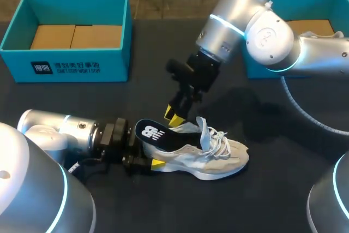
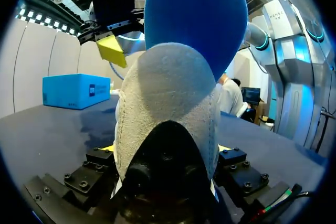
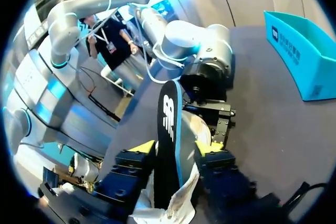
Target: Take the shoe out of the shoebox, open the shoe tongue, remove and reinsert the insole, then place the shoe into the shoebox
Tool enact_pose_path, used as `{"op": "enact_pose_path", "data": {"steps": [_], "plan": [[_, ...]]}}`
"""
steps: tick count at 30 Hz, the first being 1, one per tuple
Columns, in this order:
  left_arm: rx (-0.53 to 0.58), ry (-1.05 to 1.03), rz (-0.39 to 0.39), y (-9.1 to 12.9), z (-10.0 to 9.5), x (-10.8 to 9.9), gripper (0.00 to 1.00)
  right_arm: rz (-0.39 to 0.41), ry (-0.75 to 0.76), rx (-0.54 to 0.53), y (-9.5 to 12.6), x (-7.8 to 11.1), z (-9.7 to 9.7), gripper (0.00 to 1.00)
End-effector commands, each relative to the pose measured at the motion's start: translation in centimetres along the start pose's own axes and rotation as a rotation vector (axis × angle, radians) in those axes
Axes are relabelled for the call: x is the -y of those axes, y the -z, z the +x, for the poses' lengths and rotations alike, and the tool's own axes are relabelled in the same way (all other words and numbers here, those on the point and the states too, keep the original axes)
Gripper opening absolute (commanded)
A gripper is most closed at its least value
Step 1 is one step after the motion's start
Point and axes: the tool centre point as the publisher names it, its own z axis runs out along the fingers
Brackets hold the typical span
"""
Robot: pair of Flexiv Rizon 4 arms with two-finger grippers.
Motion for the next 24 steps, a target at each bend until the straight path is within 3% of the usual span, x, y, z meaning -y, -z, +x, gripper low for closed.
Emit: {"op": "enact_pose_path", "data": {"steps": [1,24], "plan": [[0.002,0.0,0.0,-0.1,0.0,0.0,0.0,0.0,-0.003,-0.01,-0.5,-0.1,0.0,0.54],[0.002,0.0,0.0,-0.1,0.0,0.0,0.0,0.038,-0.056,-0.152,-2.8,0.6,-0.4,0.44]]}}
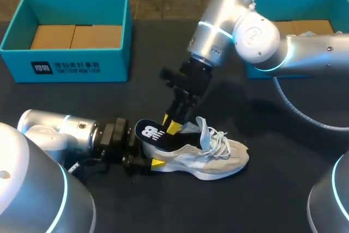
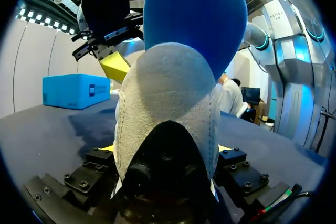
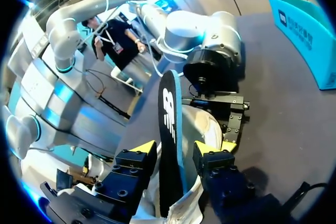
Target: Take the shoe out of the shoebox, open the shoe tongue, remove and reinsert the insole, then place the shoe into the shoebox
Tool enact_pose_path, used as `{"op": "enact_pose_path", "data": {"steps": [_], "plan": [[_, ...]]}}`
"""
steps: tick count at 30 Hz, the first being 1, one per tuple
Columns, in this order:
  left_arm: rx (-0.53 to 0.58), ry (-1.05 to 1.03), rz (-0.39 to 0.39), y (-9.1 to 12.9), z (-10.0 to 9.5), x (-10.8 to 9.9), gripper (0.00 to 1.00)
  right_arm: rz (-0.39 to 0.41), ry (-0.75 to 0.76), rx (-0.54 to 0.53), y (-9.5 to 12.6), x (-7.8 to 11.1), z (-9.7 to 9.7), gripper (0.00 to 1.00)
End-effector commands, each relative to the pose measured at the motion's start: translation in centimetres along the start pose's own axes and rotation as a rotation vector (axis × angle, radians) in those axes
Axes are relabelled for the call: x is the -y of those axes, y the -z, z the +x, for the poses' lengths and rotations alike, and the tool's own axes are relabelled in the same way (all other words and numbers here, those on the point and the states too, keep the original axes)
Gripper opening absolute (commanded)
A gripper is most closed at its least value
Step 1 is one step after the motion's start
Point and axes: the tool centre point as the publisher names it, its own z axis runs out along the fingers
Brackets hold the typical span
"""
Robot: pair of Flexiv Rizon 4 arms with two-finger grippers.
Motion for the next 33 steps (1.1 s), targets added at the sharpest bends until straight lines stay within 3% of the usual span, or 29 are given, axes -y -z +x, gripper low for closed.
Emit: {"op": "enact_pose_path", "data": {"steps": [1,20,22,23,24,33], "plan": [[0.002,0.0,0.0,-0.1,0.0,0.0,0.0,0.002,0.0,-0.03,-0.6,0.0,-0.6,0.44],[0.002,0.0,0.0,-0.1,0.0,0.0,0.0,-0.024,-0.055,-0.092,-2.7,0.0,0.6,0.31],[0.002,0.0,0.0,-0.1,0.0,0.0,0.0,-0.031,-0.059,-0.095,-2.9,-0.1,0.8,0.24],[0.002,0.0,0.0,-0.1,0.0,0.0,0.0,-0.033,-0.06,-0.094,-2.9,-0.1,0.8,0.16],[0.002,0.0,0.0,-0.1,0.0,0.0,0.0,-0.036,-0.061,-0.091,-2.9,-0.2,0.9,0.0],[0.002,0.0,0.0,-0.1,0.0,0.0,0.0,-0.046,-0.014,-0.042,-0.8,-2.0,2.3,0.0]]}}
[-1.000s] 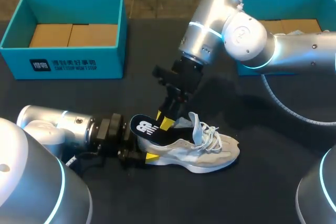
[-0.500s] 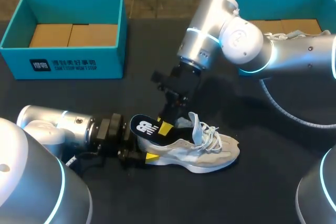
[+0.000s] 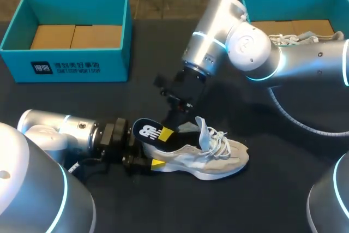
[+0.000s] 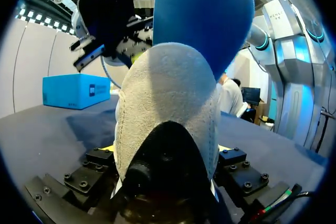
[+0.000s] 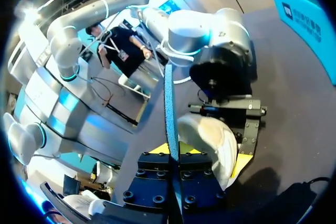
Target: Take the shoe out of the shoebox, open the shoe tongue, remove and reinsert the insole, then place the shoe into the shoebox
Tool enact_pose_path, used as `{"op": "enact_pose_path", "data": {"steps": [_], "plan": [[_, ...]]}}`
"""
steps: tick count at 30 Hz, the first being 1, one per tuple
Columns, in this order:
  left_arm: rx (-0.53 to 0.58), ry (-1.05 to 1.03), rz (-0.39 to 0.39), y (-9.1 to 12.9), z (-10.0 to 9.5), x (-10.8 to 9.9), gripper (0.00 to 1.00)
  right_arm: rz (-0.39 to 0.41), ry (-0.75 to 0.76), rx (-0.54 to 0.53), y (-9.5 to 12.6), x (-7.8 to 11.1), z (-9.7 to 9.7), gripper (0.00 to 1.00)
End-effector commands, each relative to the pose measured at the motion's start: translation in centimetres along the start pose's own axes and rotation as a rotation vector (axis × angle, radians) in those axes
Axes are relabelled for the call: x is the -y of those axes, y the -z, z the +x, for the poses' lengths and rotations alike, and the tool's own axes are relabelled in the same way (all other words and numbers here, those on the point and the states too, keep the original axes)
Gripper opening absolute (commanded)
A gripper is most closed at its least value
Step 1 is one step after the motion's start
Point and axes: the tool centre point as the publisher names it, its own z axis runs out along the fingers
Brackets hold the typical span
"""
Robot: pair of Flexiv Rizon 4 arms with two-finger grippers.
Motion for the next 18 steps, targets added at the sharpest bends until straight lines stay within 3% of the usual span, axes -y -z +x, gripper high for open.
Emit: {"op": "enact_pose_path", "data": {"steps": [1,4,18], "plan": [[0.002,0.0,0.0,-0.1,0.0,0.0,0.0,-0.014,0.037,0.028,1.8,-1.4,1.7,0.0],[0.002,0.0,0.0,-0.1,0.0,0.0,0.0,-0.087,0.138,0.042,3.1,-3.2,2.2,0.0],[0.002,0.0,0.0,-0.1,0.0,0.0,0.0,-0.087,0.138,0.042,3.1,-3.2,2.2,0.0]]}}
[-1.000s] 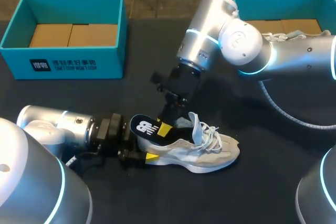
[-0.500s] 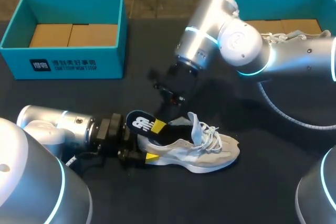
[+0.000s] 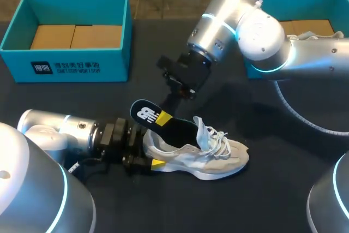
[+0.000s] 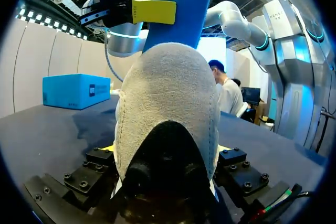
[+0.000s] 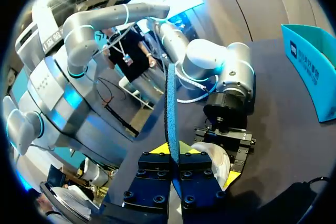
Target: Take the shoe out of the shoebox, open the shoe tongue, remove and reinsert the insole, then place the shoe into the shoebox
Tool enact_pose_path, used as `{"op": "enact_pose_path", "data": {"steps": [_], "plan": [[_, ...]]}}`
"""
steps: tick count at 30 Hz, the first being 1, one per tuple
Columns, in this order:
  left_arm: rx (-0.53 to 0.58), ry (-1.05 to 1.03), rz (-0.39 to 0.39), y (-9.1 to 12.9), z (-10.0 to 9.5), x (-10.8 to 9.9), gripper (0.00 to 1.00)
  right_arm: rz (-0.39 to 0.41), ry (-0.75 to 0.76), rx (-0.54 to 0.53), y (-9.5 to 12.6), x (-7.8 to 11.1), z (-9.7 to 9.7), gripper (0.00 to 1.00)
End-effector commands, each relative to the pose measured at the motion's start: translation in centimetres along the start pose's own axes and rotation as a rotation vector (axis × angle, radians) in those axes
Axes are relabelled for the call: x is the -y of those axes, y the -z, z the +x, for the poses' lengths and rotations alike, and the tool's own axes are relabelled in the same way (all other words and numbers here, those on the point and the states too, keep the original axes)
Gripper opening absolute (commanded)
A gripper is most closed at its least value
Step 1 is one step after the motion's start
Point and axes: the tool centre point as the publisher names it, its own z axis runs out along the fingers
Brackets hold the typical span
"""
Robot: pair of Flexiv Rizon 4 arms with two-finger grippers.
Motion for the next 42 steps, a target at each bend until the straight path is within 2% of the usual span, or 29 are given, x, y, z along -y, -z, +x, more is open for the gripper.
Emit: {"op": "enact_pose_path", "data": {"steps": [1,3,6,9,10,12,26,27,29,32,36,38,42], "plan": [[0.002,0.0,-0.001,-0.1,0.0,0.0,0.0,-0.031,-0.029,-0.002,-0.2,-0.1,-0.5,0.0],[0.002,0.0,-0.001,-0.1,0.0,0.0,0.0,-0.063,-0.07,0.037,0.6,-0.8,-0.6,0.0],[0.002,0.0,-0.001,-0.1,0.0,0.0,0.0,-0.1,-0.082,0.098,2.6,-2.2,0.9,0.0],[0.002,0.0,-0.001,-0.1,0.0,0.0,0.0,-0.25,-0.056,0.112,5.4,-3.9,3.3,0.0],[0.002,0.0,-0.001,-0.1,0.0,0.0,0.0,-0.322,-0.051,0.115,6.3,-4.4,4.2,0.0],[0.002,0.0,-0.001,-0.1,0.0,0.0,0.0,-0.325,-0.023,0.122,7.8,-5.5,6.0,0.0],[0.002,0.0,-0.001,-0.1,0.0,0.0,0.0,-0.325,-0.023,0.122,7.8,-5.5,6.0,0.0],[0.002,0.0,-0.001,-0.1,0.0,0.0,0.0,-0.38,-0.033,0.127,8.2,-5.8,5.4,0.0],[0.002,0.0,-0.001,-0.1,0.0,0.0,0.0,-0.351,-0.037,0.156,9.3,-7.2,5.2,0.0],[0.002,0.0,-0.001,-0.1,0.0,0.0,0.0,-0.387,-0.063,0.219,11.5,-8.8,6.0,0.0],[0.002,0.0,-0.001,-0.1,0.0,0.0,0.0,-0.587,0.008,0.207,14.1,-10.1,7.9,0.0],[0.002,0.0,-0.001,-0.1,0.0,0.0,0.0,-0.707,0.095,0.176,15.7,-10.7,10.4,0.0],[0.002,0.0,-0.001,-0.1,0.0,0.0,0.0,-0.707,0.095,0.176,15.7,-10.7,10.4,0.0]]}}
